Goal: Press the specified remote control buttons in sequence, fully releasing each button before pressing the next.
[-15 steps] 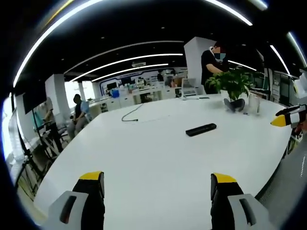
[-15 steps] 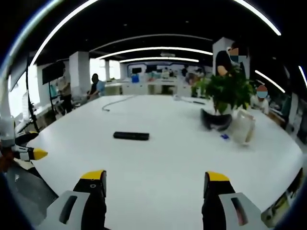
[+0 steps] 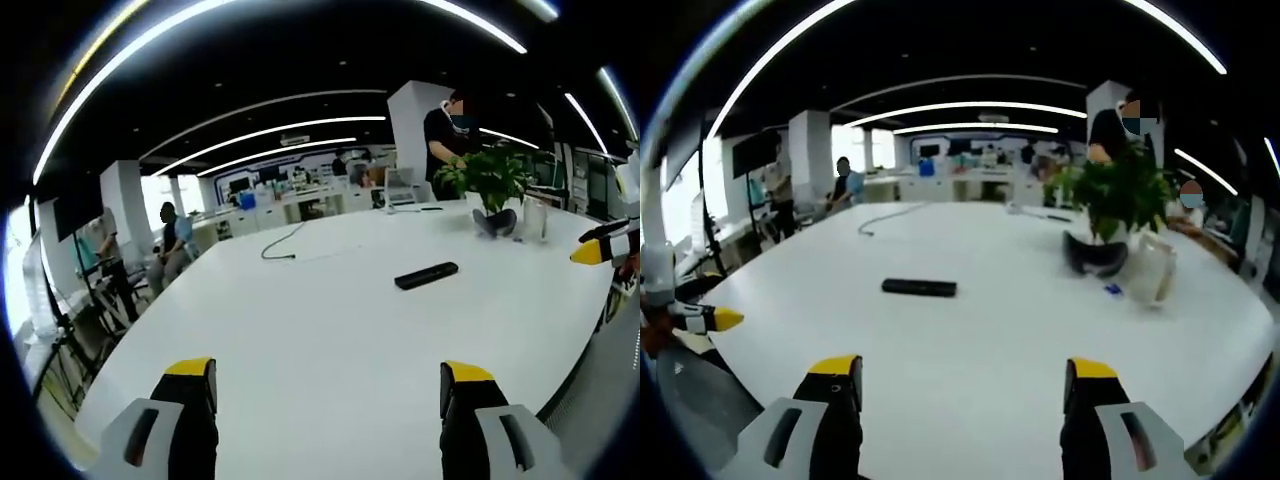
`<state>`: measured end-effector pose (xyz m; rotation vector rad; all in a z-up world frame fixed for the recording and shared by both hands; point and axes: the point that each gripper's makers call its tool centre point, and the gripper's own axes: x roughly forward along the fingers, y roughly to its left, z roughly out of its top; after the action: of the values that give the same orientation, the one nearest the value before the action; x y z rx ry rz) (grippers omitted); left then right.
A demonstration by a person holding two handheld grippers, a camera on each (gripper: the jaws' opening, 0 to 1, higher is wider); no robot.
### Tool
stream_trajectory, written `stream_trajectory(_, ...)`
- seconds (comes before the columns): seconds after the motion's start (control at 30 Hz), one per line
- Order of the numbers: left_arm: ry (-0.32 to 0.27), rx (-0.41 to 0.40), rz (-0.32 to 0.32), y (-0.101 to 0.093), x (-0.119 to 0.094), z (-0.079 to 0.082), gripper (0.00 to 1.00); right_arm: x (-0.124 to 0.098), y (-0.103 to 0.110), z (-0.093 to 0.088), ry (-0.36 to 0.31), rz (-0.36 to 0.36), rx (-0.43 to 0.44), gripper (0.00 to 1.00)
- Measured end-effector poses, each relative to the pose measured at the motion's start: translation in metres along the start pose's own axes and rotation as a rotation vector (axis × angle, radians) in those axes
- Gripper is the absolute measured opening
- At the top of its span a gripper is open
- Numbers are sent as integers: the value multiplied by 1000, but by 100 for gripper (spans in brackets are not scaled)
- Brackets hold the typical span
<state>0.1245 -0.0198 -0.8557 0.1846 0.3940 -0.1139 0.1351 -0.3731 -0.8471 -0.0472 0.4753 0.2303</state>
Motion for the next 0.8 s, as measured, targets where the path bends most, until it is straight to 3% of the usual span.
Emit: stream_trajectory(0.8, 7, 41, -27, -10, 1, 2, 96, -2, 1, 1, -16, 35, 26, 79)
